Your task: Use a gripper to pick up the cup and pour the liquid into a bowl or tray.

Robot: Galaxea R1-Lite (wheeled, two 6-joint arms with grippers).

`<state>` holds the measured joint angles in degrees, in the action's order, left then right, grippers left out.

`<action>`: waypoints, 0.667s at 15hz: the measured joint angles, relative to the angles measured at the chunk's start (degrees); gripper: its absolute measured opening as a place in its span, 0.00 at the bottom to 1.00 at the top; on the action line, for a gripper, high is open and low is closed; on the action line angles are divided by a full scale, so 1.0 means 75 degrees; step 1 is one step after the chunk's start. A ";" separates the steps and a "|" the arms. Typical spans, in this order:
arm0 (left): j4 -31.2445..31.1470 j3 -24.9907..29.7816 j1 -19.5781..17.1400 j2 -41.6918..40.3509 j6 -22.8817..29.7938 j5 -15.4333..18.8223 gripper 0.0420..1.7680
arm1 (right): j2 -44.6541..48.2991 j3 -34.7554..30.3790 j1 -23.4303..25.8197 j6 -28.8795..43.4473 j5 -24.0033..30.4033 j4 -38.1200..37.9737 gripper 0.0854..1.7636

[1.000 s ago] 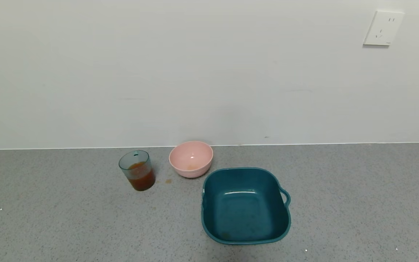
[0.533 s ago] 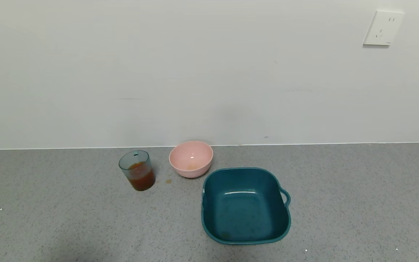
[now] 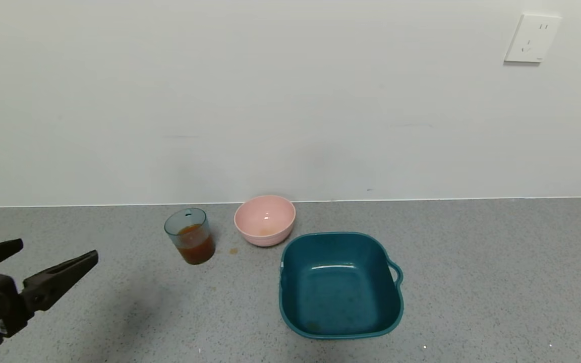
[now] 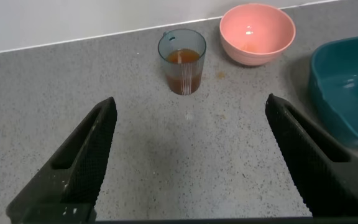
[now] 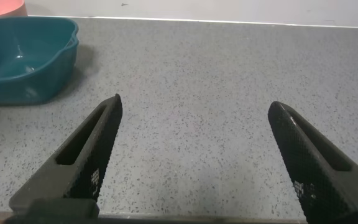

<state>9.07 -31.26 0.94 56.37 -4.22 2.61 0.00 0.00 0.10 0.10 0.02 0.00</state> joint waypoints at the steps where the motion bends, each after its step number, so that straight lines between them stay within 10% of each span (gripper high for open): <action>1: 0.0374 0.0114 -0.0013 0.0336 0.0002 0.0000 0.97 | 0.0000 0.0000 0.0000 0.0000 -0.0003 -0.0003 0.97; 10: 0.2152 0.1243 -0.0020 0.2502 0.0000 0.0341 0.97 | 0.0000 0.0010 0.0000 -0.0003 -0.0003 -0.0021 0.97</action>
<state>25.21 -21.93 0.79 75.13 -4.22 5.17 0.00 0.07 0.10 0.07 0.00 -0.16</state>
